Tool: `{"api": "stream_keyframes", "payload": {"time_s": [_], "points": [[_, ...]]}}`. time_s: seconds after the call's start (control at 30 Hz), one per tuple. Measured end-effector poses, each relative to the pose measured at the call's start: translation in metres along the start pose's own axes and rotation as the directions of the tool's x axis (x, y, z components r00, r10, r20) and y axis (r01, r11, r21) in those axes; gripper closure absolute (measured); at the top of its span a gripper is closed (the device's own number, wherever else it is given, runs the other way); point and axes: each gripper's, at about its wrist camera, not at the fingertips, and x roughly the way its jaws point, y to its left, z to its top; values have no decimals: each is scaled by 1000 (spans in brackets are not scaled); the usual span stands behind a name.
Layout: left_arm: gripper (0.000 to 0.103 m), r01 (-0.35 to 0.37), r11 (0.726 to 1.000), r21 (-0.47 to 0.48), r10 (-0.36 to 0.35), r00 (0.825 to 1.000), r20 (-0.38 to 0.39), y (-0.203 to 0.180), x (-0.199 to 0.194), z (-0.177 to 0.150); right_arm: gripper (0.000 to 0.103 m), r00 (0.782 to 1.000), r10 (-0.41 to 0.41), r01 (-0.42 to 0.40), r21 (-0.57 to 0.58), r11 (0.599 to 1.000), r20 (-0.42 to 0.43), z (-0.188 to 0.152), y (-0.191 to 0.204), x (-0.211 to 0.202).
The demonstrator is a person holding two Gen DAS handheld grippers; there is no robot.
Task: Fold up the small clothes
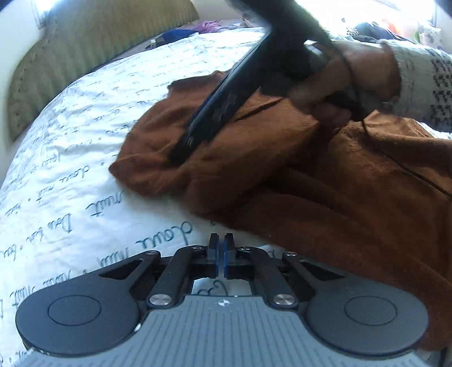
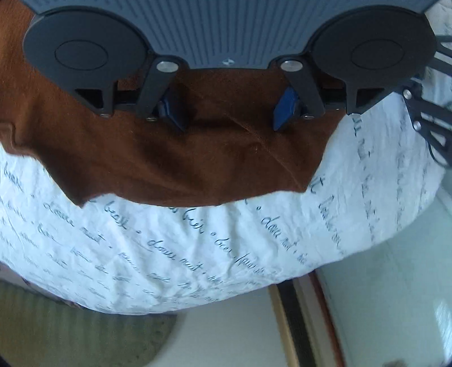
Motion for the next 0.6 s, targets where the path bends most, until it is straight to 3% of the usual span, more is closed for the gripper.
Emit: {"api": "stream_keyframes", "payload": {"time_s": [0.1, 0.17, 0.23, 0.3, 0.37, 0.47, 0.5, 0.53, 0.6], "points": [[96, -28, 994, -107, 38, 995, 89, 20, -28, 13, 34, 990, 22, -33, 80, 996, 140, -18, -18, -61], [83, -24, 984, -178, 50, 989, 142, 30, -41, 30, 32, 982, 6, -32, 136, 990, 190, -45, -35, -107], [61, 37, 977, -211, 6, 980, 198, 31, -43, 47, 32, 972, -111, 72, 187, 980, 208, -79, -48, -141], [47, 126, 964, -234, -73, 973, 221, 25, -27, 65, 32, 965, -183, 137, 234, 962, 186, -109, -59, -158], [45, 125, 968, -216, -85, 980, 182, 11, -2, 74, 32, 956, -244, 199, 251, 947, 165, -134, -69, -169], [48, 55, 974, -220, -48, 998, 35, 0, 44, 69, 36, 933, -347, 318, 235, 919, 95, -160, -82, -170], [47, 26, 973, -228, -23, 1000, 17, 0, 53, 59, 36, 911, -406, 383, 218, 898, 71, -166, -91, -168], [46, 26, 974, -224, -15, 999, 50, 0, 52, 50, 36, 899, -431, 406, 215, 888, 79, -176, -104, -173], [46, 9, 970, -244, 4, 999, 51, 2, 48, 46, 37, 905, -414, 380, 244, 892, 104, -184, -127, -180]]}}
